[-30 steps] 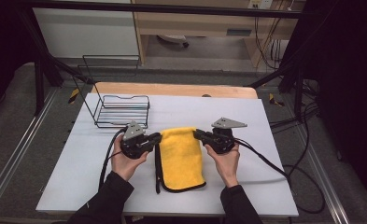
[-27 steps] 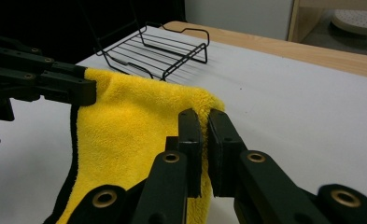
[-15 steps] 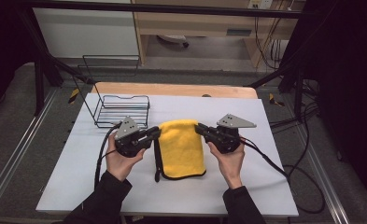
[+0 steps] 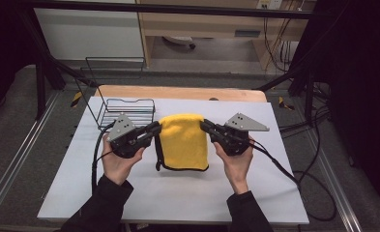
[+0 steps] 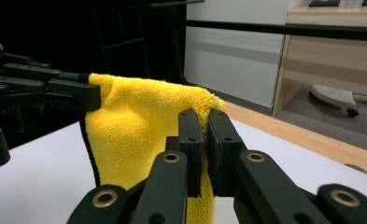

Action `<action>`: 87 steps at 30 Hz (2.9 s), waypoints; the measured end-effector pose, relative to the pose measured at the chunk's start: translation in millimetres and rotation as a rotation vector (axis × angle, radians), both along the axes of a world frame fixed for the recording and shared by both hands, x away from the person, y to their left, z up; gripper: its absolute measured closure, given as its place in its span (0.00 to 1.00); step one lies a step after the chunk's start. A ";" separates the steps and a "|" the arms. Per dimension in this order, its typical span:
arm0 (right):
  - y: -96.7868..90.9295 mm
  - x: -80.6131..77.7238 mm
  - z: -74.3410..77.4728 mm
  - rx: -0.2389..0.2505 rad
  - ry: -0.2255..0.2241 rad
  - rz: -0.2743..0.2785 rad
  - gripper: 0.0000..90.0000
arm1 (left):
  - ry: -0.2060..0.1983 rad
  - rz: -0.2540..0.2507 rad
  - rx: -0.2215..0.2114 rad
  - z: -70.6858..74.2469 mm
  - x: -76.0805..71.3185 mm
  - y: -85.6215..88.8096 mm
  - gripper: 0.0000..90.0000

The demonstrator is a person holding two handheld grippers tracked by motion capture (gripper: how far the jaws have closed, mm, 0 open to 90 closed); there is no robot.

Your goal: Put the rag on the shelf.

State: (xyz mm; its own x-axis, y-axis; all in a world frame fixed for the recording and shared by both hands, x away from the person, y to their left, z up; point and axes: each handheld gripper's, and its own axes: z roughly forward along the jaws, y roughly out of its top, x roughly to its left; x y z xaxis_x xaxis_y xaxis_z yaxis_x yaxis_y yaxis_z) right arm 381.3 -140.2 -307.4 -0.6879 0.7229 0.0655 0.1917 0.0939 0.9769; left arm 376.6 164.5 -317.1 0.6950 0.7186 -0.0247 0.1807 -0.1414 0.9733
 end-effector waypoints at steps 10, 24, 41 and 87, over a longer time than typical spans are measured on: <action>8.3 -8.3 8.7 0.040 -0.053 0.008 0.95 | -0.035 0.012 -0.036 11.5 -2.9 11.5 0.88; 40.5 -7.5 31.2 0.054 -0.124 0.025 0.95 | -0.090 0.064 -0.080 34.4 -5.1 40.9 0.89; 86.8 7.2 61.0 0.084 -0.173 0.035 0.95 | -0.150 0.141 -0.137 62.2 -0.2 79.7 0.89; 168.4 53.9 134.5 0.133 -0.284 0.036 0.95 | -0.276 0.257 -0.241 135.4 30.5 153.1 0.89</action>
State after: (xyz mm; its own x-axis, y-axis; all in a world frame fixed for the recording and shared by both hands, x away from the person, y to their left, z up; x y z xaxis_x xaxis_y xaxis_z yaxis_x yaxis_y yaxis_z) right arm 435.2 28.2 -172.9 -0.7174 0.6954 -0.0406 -0.0916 -0.0365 0.9951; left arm 407.1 317.6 -181.6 0.4987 0.8652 -0.0513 -0.0909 0.1111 0.9896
